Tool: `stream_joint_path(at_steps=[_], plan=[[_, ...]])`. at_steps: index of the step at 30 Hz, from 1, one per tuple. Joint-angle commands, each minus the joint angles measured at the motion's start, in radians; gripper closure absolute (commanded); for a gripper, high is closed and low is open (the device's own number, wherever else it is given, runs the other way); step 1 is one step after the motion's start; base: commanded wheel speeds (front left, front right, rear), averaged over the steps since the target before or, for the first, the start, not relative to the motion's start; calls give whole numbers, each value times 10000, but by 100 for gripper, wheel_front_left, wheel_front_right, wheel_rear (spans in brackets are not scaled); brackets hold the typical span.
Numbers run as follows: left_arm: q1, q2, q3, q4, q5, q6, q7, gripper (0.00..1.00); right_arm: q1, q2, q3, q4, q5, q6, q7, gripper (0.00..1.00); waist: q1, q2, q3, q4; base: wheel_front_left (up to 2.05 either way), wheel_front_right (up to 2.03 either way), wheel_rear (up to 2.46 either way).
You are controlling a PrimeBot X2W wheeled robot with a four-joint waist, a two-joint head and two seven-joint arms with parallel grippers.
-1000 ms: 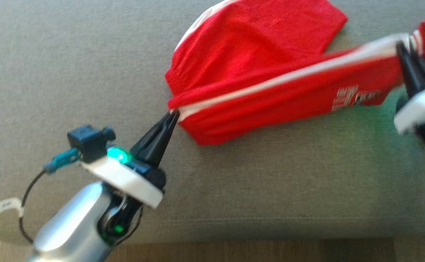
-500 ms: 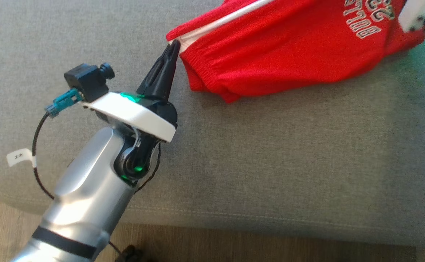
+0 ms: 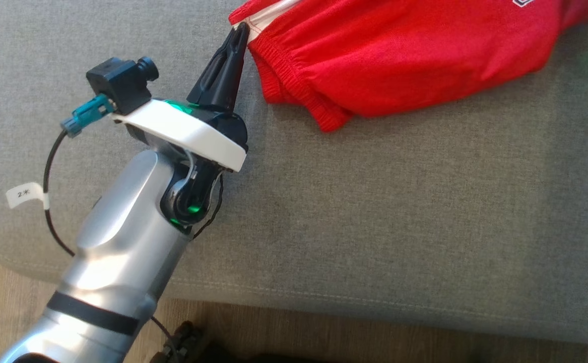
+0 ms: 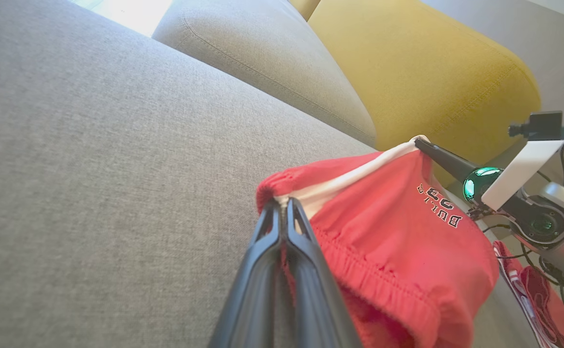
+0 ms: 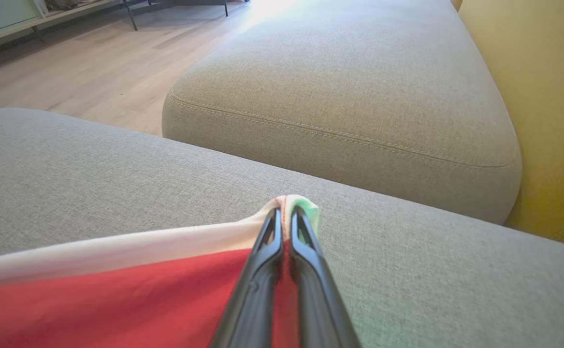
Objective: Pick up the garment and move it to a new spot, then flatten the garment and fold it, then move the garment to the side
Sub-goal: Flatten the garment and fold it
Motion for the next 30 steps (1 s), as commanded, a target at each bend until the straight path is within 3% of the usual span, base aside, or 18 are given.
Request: stream_joint_path(at_steps=[1,2,3,4,5,11,17,22,30], plan=[[-65,198,383,-40,133,12,-51,100,-409,258,147,64,-58,-6,-272,65,-2,0,6,15,0,0,0],[-53,162,431,-3,193,12,-51,100,-484,279,162,239,-50,-6,-396,0,-2,0,-1,14,0,0,0],[-28,110,513,36,239,12,-51,93,-542,291,163,389,-30,-6,-548,0,-2,0,-18,13,0,0,0],[0,64,609,79,327,12,-51,62,-580,299,132,534,46,-6,-671,0,-2,0,-47,10,0,0,0],[43,8,750,110,453,12,-51,0,-585,284,89,680,161,-6,-766,0,-2,0,-106,5,0,0,0],[825,-277,1914,-190,1528,46,-51,0,-187,-43,193,1137,983,-6,-1116,0,-2,0,-673,-262,0,0,0],[2282,-574,3097,-1529,3564,717,-51,0,720,-22,532,1173,2278,-6,-898,0,-2,0,-1250,-534,0,0,0],[3567,-856,3142,-2219,4482,787,-51,0,1505,-134,1070,1118,3199,-6,-162,0,-2,0,-1524,-386,0,0,0],[4364,-1041,2633,-2587,4826,757,-51,0,1794,-588,1269,1969,3306,-6,126,0,-2,0,-1602,256,0,0,0]])
